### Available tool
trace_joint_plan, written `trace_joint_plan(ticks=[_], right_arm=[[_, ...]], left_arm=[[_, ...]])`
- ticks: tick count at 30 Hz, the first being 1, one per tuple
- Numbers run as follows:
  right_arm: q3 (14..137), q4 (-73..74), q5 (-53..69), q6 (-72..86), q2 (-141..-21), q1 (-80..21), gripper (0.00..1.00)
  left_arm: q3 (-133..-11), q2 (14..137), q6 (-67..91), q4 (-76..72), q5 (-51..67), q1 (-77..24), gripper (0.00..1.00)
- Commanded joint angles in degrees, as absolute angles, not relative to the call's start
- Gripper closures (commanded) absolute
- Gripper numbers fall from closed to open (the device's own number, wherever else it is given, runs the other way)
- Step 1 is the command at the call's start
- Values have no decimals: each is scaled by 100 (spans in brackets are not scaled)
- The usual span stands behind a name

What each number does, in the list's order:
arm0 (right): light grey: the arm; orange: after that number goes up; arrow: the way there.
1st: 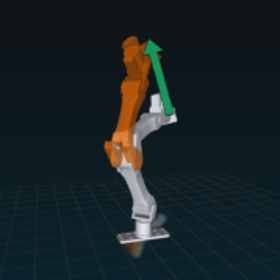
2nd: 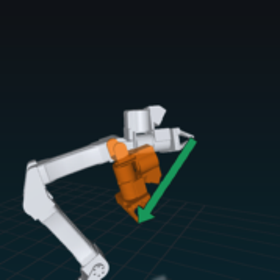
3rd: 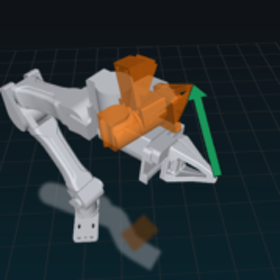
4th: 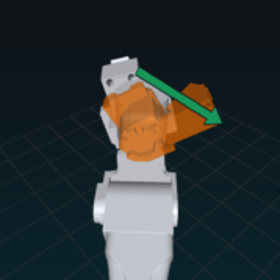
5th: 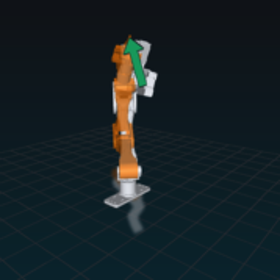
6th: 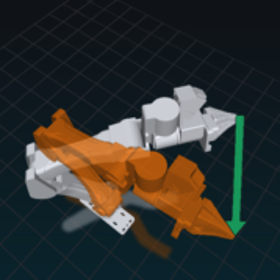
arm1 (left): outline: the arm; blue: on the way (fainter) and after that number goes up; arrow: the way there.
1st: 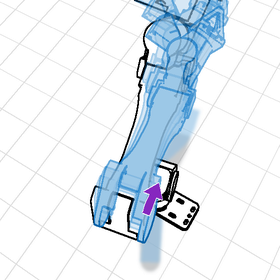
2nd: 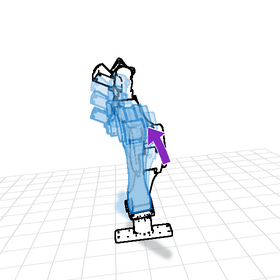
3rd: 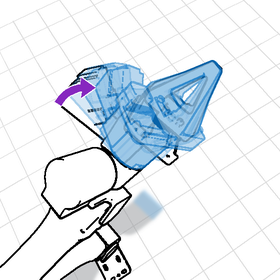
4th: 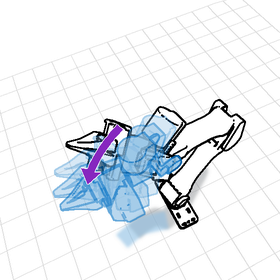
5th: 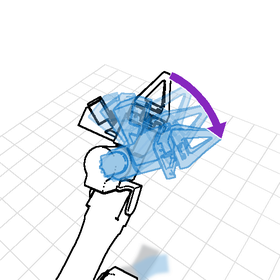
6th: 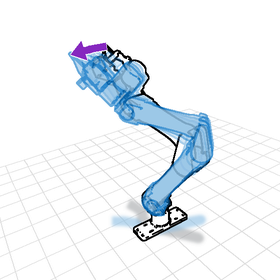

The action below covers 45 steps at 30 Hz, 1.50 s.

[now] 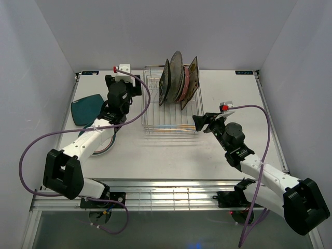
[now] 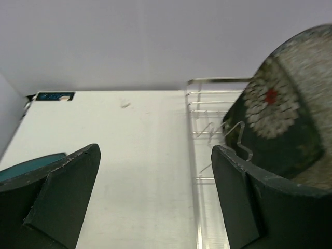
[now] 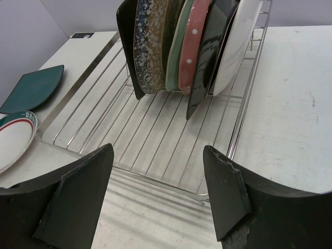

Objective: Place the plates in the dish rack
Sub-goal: Pick up the plate at the center of the board.

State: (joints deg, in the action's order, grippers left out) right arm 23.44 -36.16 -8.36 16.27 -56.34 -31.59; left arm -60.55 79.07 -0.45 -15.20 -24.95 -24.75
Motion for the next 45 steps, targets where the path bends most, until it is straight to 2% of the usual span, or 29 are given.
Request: trace_joint_plan(ticks=[1,5,7,14,25,45], right_arm=[[2452,-3876,-773,1670,-5678,-3173,25],[2443,-3885,-782,1661,-5669,-3164,24],[2435,-3885,-791,1652,-5651,-3164,24],[2408,-3876,-800,1635,-5607,-3164,25],[2426,-3885,-791,1617,-5643,-3155,25],[2329,-3893,-800,1600,-5484,-3155,24]], left_arm=[[-5810,8007,-563,-1573,-2945,-2259,2],[-5634,8094,-606,-1722,-3005,-2031,2],[-5564,8191,-650,-1775,-3470,-1978,2],[-4878,8709,-1678,-3173,-4280,-1907,2],[-5458,10027,-1933,-2734,-4650,-1784,2],[-6170,10995,-1468,-1740,-4368,-1125,2]])
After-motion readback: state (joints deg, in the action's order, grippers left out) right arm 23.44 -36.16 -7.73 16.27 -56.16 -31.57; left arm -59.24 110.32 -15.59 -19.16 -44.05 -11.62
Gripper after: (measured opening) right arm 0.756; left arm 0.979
